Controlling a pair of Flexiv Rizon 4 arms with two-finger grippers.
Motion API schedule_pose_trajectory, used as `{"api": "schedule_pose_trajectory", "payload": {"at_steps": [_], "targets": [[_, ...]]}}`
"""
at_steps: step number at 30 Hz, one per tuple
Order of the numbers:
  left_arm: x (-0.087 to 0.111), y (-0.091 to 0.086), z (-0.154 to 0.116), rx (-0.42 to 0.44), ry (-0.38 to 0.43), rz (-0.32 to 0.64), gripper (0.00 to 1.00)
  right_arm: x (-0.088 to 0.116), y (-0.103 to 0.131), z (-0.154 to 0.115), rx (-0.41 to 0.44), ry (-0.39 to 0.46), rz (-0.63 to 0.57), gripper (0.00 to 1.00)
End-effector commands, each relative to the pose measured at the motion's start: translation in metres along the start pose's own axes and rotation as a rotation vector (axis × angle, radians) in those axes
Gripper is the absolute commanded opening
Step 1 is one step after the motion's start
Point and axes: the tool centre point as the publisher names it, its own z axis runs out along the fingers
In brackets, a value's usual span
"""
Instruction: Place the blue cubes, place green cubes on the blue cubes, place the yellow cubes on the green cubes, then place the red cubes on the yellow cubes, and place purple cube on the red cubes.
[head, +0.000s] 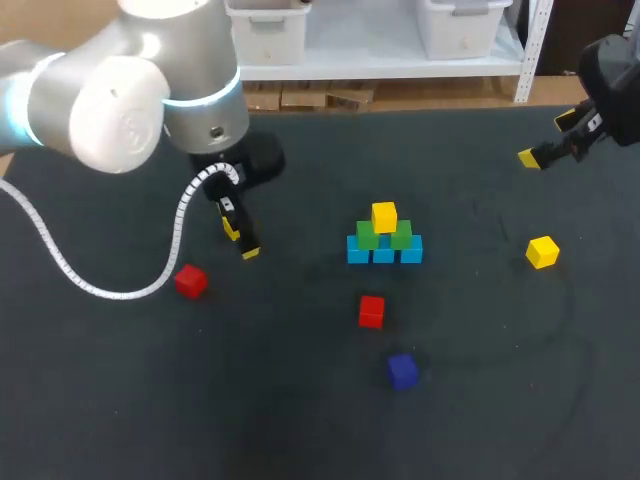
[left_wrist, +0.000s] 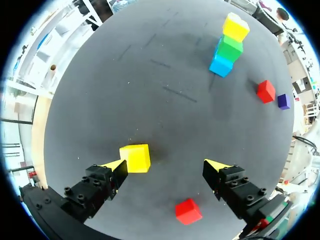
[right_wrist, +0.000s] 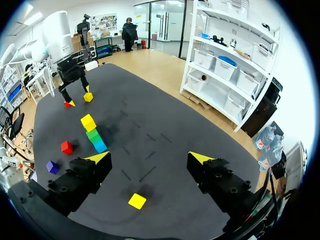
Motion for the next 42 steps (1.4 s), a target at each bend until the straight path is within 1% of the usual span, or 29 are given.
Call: {"api": "schedule_pose_trajectory", "payload": {"at_steps": [1,5,6,11,19,21,22,24,25,27,29,30,32,37,40,42], "targets": [[-0.007,0.011,0.007,0.007,0.043,0.000,1.00,0.000,0.000,0.000,-0.002,-0.001,0.000,1.00],[-0.005,0.016,0.009,0.005,0.050,-0.012,1.00,0.000,0.000,0.000,-0.002,-0.001,0.000,1.00],[-0.005,0.018,0.009,0.005,0.050,-0.014,0.97,0.000,0.000,0.000,-0.002,-0.001,0.000,1.00],[-0.001,0.020,0.010,0.004,0.051,-0.027,1.00,0.000,0.000,0.000,-0.002,-0.001,0.000,1.00],[0.002,0.024,0.011,-0.012,0.054,-0.048,1.00,0.000,0.000,0.000,-0.002,-0.001,0.000,1.00],[0.003,0.026,0.012,-0.019,0.057,-0.050,0.94,0.000,0.000,0.000,-0.002,-0.001,0.000,1.00],[0.003,0.027,0.012,-0.023,0.058,-0.053,0.88,0.000,0.000,0.000,-0.002,-0.001,0.000,1.00],[0.004,0.030,0.013,-0.030,0.059,-0.056,0.71,0.000,0.000,0.000,-0.002,-0.001,0.000,1.00],[0.004,0.030,0.013,-0.031,0.058,-0.057,0.65,0.000,0.000,0.000,-0.002,-0.001,0.000,1.00],[0.004,0.031,0.013,-0.036,0.058,-0.060,0.49,0.000,0.000,0.000,-0.002,-0.001,0.000,1.00],[0.004,0.032,0.014,-0.040,0.059,-0.061,0.39,0.000,0.000,0.000,-0.002,-0.001,0.000,1.00],[0.004,0.033,0.014,-0.044,0.060,-0.063,0.23,0.000,0.000,0.000,-0.002,-0.001,0.000,1.00],[0.005,0.033,0.015,-0.046,0.060,-0.065,0.00,0.000,0.000,0.000,-0.002,-0.001,0.000,1.00],[0.006,0.034,0.014,-0.050,0.059,-0.070,0.00,0.000,0.000,0.000,-0.002,-0.001,0.000,1.00],[0.003,0.029,0.006,-0.052,0.043,-0.061,0.00,0.000,0.000,0.000,-0.002,-0.001,0.000,1.00],[-0.003,0.024,-0.004,-0.040,0.012,-0.049,0.00,0.000,0.000,0.000,-0.002,-0.001,0.000,1.00]]}}
